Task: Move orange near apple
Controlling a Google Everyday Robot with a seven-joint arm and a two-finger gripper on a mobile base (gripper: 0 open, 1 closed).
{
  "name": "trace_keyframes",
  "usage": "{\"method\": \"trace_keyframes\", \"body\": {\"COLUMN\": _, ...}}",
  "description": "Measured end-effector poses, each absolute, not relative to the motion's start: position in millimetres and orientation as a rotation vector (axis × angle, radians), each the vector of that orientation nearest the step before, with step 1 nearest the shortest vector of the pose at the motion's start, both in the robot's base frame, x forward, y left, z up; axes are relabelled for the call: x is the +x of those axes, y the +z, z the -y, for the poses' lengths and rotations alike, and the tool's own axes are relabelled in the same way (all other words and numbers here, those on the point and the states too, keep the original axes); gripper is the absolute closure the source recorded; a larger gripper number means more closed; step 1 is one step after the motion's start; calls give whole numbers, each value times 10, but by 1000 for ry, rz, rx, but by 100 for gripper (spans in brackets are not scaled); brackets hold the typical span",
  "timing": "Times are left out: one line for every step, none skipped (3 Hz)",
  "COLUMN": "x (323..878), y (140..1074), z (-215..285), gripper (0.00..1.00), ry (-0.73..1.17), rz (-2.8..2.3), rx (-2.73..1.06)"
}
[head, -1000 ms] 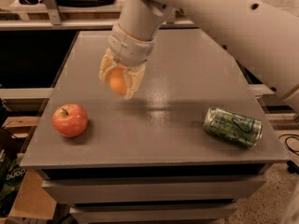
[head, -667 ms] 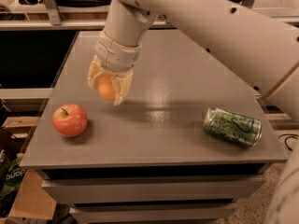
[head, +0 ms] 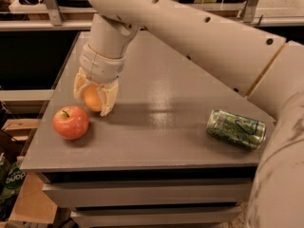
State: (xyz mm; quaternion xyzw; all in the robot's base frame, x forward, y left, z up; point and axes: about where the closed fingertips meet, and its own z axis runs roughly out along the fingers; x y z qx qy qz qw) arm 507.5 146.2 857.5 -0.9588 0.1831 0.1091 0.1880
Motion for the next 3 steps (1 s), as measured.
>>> {"method": "trace_keyframes", "body": {"x": 5068, "y": 8487, "z": -1531, "gripper": 100, "ry": 324, "rz": -507, "rx": -2695}}
{"method": "trace_keyframes", "body": {"x": 5059, "y": 8447, "z": -1567, "gripper": 84, "ry": 334, "rz": -503, "rx": -2700}}
{"method": "trace_keyframes", "body": {"x": 5056, "y": 8440, "z": -1579, "gripper": 60, "ry": 339, "rz": -500, "rx": -2703}}
